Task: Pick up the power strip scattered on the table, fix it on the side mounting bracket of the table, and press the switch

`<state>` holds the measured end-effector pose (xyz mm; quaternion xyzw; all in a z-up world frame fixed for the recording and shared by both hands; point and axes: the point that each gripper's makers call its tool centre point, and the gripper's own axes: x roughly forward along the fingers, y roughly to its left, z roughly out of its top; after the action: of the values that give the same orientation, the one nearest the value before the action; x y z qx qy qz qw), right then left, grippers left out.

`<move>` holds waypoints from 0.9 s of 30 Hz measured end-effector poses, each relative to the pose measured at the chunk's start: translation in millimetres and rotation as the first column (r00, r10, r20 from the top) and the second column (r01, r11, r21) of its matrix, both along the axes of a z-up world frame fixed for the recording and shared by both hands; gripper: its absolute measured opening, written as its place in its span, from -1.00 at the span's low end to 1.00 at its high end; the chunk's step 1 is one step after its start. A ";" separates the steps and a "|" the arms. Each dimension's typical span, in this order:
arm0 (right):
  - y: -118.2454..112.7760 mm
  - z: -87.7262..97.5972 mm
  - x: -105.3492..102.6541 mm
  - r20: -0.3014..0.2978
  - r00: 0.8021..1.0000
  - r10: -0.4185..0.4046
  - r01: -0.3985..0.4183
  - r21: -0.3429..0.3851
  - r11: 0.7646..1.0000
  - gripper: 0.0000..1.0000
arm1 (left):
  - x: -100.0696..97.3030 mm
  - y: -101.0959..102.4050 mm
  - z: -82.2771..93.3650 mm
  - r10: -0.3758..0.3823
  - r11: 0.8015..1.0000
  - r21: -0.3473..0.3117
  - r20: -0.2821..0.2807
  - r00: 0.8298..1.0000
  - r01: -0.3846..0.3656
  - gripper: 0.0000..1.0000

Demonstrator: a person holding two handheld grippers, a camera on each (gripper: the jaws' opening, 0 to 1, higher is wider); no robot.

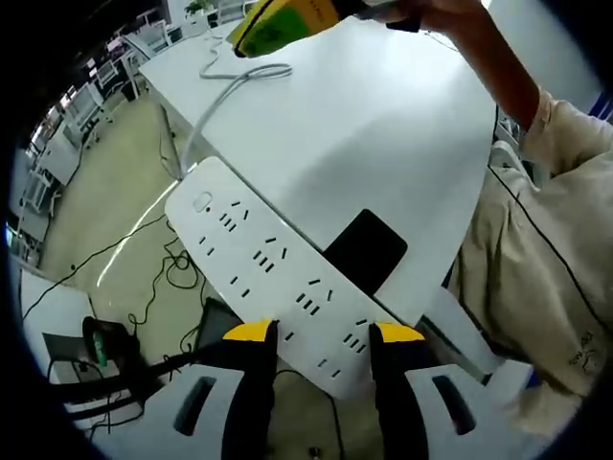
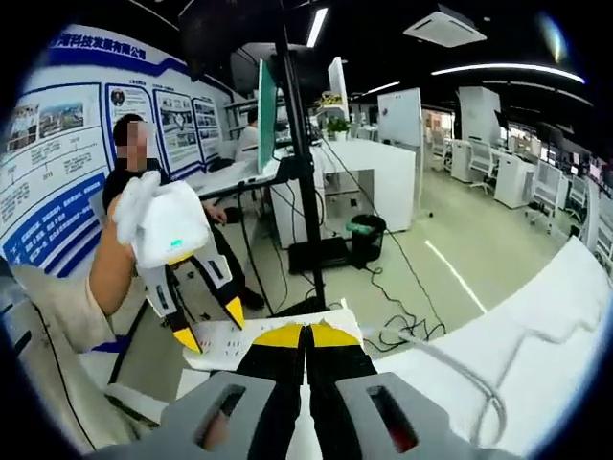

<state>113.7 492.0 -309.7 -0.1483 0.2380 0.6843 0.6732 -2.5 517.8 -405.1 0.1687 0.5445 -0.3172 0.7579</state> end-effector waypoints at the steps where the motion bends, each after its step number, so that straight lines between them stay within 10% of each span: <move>1: 1.8 -1.7 -0.3 0.000 1.000 0.004 -0.004 -0.006 1.000 -1.00 | 0.0 -0.2 -0.1 0.000 1.000 0.000 0.001 1.000 0.000 -0.13; 27: 39.5 -65.5 2.9 0.039 0.996 0.074 -0.065 -0.198 0.978 -1.00 | 2.6 2.3 -0.5 -0.012 1.000 0.013 -0.011 1.000 0.012 -0.13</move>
<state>116.6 531.4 -375.2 -0.2380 0.2834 0.6770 0.6362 0.2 520.1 -405.7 0.1753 0.5495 -0.3191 0.7520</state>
